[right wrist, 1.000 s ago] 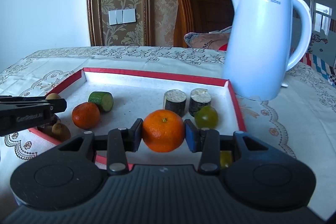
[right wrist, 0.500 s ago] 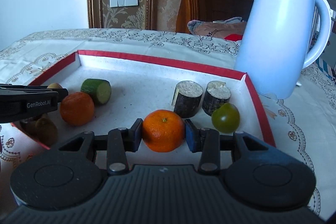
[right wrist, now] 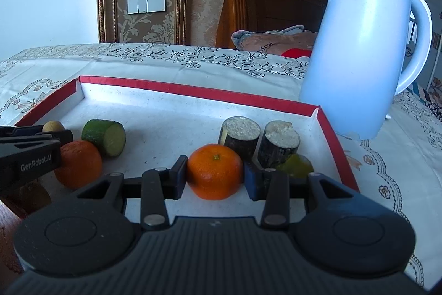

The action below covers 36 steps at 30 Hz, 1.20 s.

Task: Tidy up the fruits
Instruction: 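Lower the kiwi and the orange into the tray with both grippers, then open the left gripper releasing the kiwi while the right releases the orange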

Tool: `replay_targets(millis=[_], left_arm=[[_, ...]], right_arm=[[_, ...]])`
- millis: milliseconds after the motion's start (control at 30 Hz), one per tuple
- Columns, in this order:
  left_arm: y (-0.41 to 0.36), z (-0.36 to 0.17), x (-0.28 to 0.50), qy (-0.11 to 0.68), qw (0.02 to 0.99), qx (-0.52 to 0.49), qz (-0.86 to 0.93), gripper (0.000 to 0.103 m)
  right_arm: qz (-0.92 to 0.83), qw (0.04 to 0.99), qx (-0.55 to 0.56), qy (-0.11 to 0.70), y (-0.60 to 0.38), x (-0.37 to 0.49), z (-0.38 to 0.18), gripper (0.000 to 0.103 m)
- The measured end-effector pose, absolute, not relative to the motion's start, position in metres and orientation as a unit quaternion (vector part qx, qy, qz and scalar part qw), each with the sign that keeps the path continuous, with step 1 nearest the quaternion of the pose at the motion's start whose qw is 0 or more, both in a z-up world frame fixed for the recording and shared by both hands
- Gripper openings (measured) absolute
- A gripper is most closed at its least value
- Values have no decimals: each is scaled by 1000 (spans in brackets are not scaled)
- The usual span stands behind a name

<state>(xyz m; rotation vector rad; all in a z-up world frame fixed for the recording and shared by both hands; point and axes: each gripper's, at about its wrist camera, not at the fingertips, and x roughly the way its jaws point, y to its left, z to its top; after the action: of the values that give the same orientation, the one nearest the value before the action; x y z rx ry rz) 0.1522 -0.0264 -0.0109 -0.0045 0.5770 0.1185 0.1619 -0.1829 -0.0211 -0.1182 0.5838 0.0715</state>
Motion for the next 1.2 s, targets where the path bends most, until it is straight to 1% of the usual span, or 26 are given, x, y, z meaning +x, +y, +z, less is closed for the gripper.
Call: replay_targets(millis=[167, 200, 267, 300, 333, 367, 467, 500, 567, 800, 833, 867, 900, 1033, 1133, 1200], left_arm=[[-24, -12, 153, 285, 957, -8, 58, 30], [-24, -12, 153, 285, 957, -7, 59, 30], [-25, -12, 153, 285, 957, -4, 61, 32], [-25, -12, 152, 285, 956, -5, 62, 39], [-24, -11, 152, 284, 957, -8, 60, 40], [-23, -11, 151, 284, 957, -13, 55, 43], [-25, -11, 148, 282, 958, -6, 58, 45], [-26, -11, 148, 282, 958, -4, 59, 45], [-26, -11, 147, 281, 958, -4, 58, 46], [-27, -11, 138, 284, 957, 1, 57, 48], [-28, -11, 137, 284, 957, 1, 56, 49], [-28, -11, 136, 283, 957, 1, 55, 49], [-28, -11, 135, 283, 957, 1, 55, 50], [-28, -11, 133, 286, 957, 2, 54, 50], [-28, -11, 128, 289, 956, 2, 52, 51], [-28, -10, 124, 285, 957, 0, 52, 54]], right_arm=[[35, 956, -53, 287, -184, 162, -21, 39], [36, 956, -51, 288, -185, 162, -21, 44], [32, 956, -54, 287, -185, 161, -21, 48], [32, 956, -55, 286, -185, 160, -21, 51], [33, 956, -55, 286, -185, 160, -21, 55], [33, 956, -54, 287, -185, 159, -21, 63], [31, 958, -54, 280, -185, 155, -19, 67], [32, 958, -53, 279, -186, 154, -19, 74], [36, 958, -48, 279, -187, 151, -18, 79], [37, 959, -44, 279, -191, 142, -17, 82], [37, 959, -41, 277, -192, 140, -16, 83], [36, 960, -38, 276, -194, 138, -15, 87], [35, 960, -35, 274, -196, 136, -14, 88], [36, 961, -28, 274, -200, 129, -13, 88], [37, 960, -21, 276, -203, 124, -12, 92], [36, 961, -17, 274, -205, 120, -11, 93]])
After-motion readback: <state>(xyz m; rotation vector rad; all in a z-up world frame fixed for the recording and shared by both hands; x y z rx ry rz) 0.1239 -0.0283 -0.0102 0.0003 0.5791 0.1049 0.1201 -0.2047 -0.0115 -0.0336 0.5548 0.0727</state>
